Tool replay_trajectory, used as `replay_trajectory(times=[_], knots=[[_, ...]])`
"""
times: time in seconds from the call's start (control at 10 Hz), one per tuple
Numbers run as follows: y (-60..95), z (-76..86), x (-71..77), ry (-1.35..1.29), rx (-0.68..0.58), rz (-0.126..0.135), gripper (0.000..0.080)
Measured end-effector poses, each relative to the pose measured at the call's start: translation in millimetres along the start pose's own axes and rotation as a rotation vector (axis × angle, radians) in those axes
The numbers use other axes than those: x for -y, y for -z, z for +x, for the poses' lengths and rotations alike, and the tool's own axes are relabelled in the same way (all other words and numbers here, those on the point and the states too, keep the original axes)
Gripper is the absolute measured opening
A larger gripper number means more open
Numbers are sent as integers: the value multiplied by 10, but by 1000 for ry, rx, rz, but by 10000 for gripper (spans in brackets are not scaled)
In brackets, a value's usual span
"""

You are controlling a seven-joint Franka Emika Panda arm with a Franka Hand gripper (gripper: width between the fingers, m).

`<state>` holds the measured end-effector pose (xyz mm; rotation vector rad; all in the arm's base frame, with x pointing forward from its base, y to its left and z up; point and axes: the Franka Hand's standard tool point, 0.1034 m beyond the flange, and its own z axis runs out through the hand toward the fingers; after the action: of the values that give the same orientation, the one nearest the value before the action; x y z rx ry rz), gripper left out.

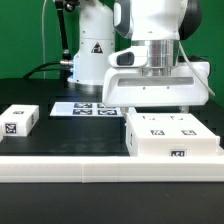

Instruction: Assemble cabinet

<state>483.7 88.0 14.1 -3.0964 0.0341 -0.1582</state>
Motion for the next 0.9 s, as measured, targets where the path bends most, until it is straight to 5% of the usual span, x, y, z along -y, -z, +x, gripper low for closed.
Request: replay_trajectory(times=[0.9], knots=[[-85, 125, -33, -4, -20, -1, 797]])
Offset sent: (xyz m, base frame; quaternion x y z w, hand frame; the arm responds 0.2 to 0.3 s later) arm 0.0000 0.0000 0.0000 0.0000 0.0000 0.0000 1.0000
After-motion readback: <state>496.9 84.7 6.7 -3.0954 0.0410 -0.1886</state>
